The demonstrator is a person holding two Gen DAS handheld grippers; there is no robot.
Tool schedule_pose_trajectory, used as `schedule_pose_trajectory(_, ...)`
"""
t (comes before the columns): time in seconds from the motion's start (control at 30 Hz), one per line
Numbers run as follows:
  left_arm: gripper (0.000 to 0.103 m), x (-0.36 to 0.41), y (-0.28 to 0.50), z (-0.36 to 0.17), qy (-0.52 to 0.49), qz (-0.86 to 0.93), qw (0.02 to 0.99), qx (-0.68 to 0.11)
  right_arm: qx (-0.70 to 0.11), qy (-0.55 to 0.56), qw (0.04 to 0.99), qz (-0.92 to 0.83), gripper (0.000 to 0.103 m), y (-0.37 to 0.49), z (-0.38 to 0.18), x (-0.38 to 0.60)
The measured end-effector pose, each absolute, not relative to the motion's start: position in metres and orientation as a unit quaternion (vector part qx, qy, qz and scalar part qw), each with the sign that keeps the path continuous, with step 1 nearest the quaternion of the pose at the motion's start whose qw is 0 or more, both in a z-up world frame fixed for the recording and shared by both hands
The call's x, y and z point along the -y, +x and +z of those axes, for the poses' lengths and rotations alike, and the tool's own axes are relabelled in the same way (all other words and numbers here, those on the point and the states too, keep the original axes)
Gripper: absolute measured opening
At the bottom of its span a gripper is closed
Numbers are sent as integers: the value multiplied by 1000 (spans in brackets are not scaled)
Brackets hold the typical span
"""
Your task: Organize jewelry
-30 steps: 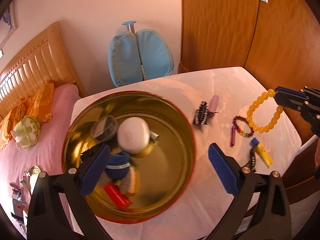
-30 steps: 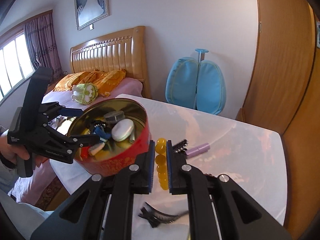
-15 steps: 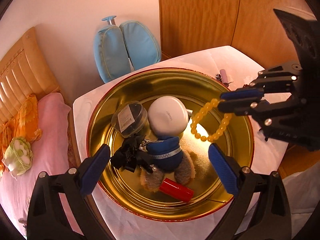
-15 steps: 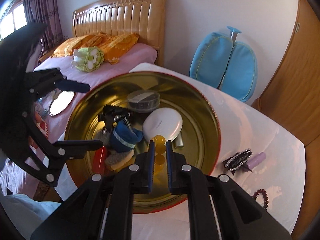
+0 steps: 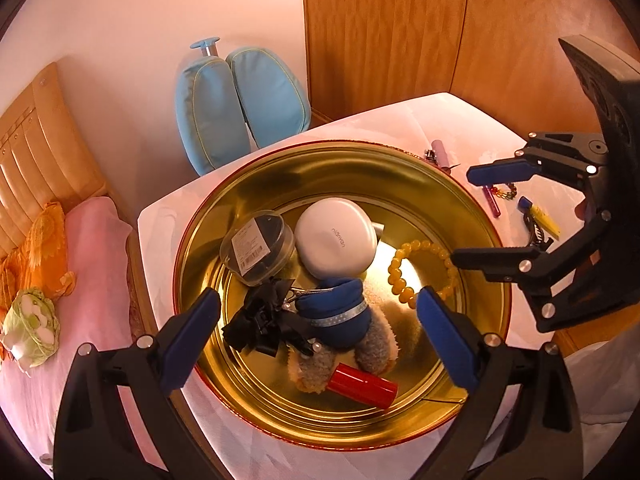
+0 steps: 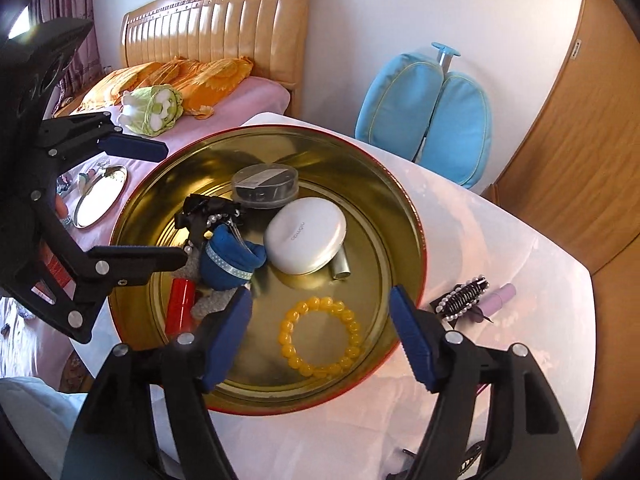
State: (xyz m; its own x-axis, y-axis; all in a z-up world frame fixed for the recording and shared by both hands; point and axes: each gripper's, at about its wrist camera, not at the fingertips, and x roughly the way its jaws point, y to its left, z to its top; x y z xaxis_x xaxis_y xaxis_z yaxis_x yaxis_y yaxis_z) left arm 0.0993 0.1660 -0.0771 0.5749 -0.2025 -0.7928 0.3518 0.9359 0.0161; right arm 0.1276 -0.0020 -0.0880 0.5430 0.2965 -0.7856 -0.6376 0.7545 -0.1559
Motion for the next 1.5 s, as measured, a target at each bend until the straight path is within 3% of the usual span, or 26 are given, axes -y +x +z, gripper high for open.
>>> schedule_pose_trajectory(0.1, 96, -154, 98, -73, 91, -166, 883, -429, -387, -206, 861, 258, 89, 126, -85, 19)
schedule_pose_trajectory(0.2, 96, -137, 98, -69, 97, -174, 883, -424, -380, -196, 871, 241, 93, 122, -81, 39)
schedule_pose_trajectory(0.9, 96, 65, 99, -55, 29, -176, 889, -422, -355, -139, 895, 231, 95, 112, -75, 269)
schedule_pose_trajectory(1.17, 95, 87, 128, -67, 17, -161, 879, -448, -384, -106, 886, 237, 95, 132, -92, 304)
schedule_pose_trajectory(1.5, 95, 87, 227, -109, 45, -139, 860, -489, -431, -95, 872, 211, 96, 183, -119, 300)
